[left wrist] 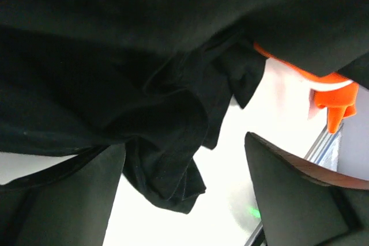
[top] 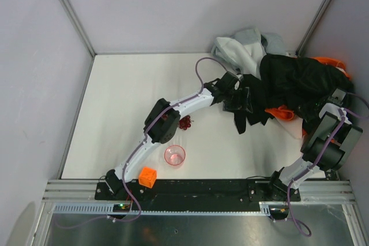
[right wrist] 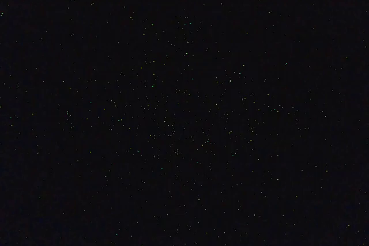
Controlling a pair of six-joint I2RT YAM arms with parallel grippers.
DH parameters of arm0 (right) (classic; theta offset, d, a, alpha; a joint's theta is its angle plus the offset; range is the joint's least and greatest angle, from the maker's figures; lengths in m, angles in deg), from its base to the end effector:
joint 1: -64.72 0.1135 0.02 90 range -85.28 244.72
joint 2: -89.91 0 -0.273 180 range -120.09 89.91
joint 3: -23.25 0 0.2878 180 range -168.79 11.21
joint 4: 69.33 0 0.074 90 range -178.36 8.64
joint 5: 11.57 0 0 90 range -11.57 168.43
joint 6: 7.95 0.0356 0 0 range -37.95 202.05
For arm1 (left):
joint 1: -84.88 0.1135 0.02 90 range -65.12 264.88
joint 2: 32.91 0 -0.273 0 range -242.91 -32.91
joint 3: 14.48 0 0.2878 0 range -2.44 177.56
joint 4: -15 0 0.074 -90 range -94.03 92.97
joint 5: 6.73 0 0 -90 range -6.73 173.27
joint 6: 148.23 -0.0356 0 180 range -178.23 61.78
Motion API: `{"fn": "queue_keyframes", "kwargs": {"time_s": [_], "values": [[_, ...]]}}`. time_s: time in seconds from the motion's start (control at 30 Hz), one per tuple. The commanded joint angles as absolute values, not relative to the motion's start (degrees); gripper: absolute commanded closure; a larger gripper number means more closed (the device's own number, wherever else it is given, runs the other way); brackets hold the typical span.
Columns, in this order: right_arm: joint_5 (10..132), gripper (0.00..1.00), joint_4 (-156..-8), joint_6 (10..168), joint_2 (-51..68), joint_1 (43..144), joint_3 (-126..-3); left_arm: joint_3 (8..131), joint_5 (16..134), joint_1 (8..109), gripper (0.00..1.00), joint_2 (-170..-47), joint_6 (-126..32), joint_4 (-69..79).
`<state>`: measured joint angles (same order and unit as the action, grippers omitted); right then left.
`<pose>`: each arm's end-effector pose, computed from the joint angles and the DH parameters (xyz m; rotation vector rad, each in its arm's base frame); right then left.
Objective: Pick out a specific cloth from the pile
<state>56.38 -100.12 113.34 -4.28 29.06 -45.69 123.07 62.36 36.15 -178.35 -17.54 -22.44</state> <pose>0.3003 -0.1990 0.1743 1.2549 2.1675 0.4576 0.3897 -0.4633 0.1526 0.3814 2.5966 -1.0996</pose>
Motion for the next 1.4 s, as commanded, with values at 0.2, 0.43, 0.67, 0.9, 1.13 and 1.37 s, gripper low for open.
{"fn": "queue_keyframes", "kwargs": {"time_s": [0.2,0.43,0.67,0.9,1.13,1.37], "values": [[59.38,1.0,-102.04,113.21,-7.91,28.89,-42.29,135.64,60.26,34.93,0.67,-188.59,-11.01,-22.14],[58.97,1.0,-101.79,113.08,-7.74,28.94,-41.61,131.44,60.83,34.94,0.99,-184.93,-12.91,-20.96],[56.15,1.0,-99.93,112.9,-5.85,28.94,-39.9,121.57,63.27,35.02,0.99,-175.33,-15.75,-18.96],[52.61,0.94,-98.96,111.63,-2.31,28.78,-39.37,110.76,65.52,35.15,0.99,-164.24,-18.19,-17.33],[49.52,0.67,-98.82,111.97,0.36,28.62,-39.26,102.8,68.53,35.72,0.99,-151.56,-20.73,-16.74],[48.97,0.37,-99.72,111.78,4.37,28.2,-38.93,101.31,69.22,36.98,0.99,-140.28,-23.07,-16.72]]}}
